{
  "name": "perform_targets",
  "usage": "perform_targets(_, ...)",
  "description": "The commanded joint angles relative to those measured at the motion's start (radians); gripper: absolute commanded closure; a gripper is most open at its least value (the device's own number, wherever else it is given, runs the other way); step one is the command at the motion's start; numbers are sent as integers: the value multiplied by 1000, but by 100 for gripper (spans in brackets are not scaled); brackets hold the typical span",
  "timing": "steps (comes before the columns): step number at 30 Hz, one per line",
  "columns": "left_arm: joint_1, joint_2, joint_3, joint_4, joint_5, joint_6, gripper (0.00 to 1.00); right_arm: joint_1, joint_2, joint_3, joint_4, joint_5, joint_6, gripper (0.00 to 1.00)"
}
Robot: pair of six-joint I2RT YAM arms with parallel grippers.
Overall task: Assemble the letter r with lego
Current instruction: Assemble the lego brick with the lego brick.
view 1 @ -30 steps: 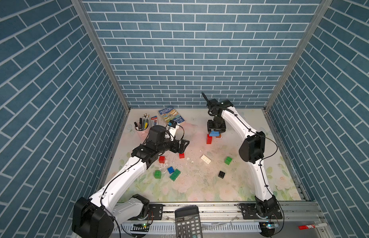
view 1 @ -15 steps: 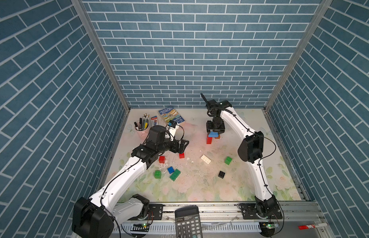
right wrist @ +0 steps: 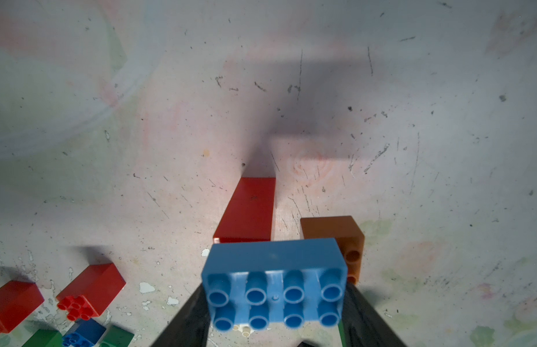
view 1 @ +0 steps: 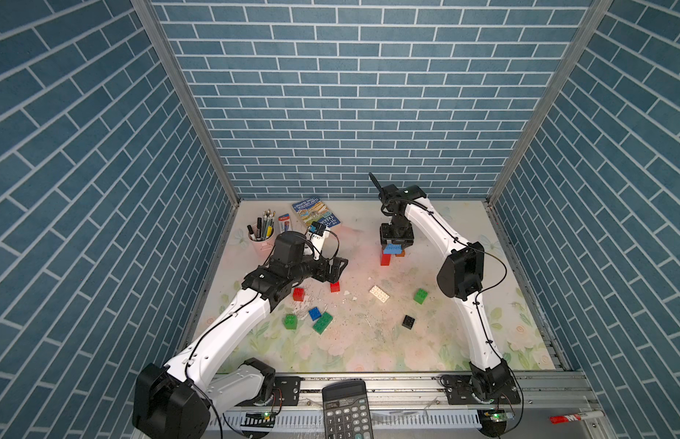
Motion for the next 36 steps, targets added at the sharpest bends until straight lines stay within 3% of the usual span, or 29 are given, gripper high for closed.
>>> perform_targets(1,6,-2,1,-5,-11,14,0,6,30,23,-40,7,-27,76)
perform_targets(36,7,41,30,7,-26,-5,0,8,31,68,-63,4,-165,77)
